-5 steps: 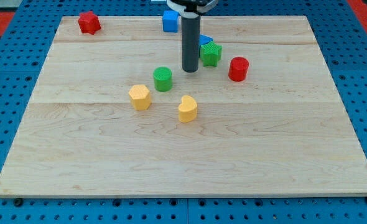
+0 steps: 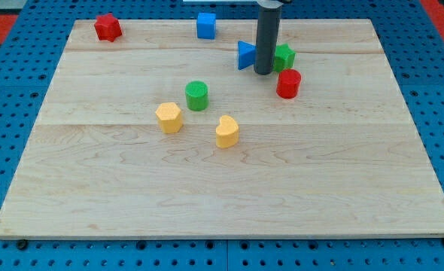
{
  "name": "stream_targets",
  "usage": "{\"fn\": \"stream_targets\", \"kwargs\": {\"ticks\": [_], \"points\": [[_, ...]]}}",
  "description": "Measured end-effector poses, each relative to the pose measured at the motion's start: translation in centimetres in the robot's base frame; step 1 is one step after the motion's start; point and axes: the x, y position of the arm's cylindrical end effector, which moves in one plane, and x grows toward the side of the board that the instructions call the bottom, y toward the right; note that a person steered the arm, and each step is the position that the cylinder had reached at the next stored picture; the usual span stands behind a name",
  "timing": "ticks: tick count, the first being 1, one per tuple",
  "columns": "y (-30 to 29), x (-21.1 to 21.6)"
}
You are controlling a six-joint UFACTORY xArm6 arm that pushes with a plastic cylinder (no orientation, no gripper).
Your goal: Push green star to the top right of the board
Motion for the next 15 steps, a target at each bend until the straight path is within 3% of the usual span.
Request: {"fn": "stream_targets", "kwargs": {"ticks": [1,5,10,13,14,15], "points": [[4.5,-1.4],[3.4,-4.2],[11.9,-6.8],[11.9,-6.9],[10.6,-4.7],[5.2,-2.1]]}}
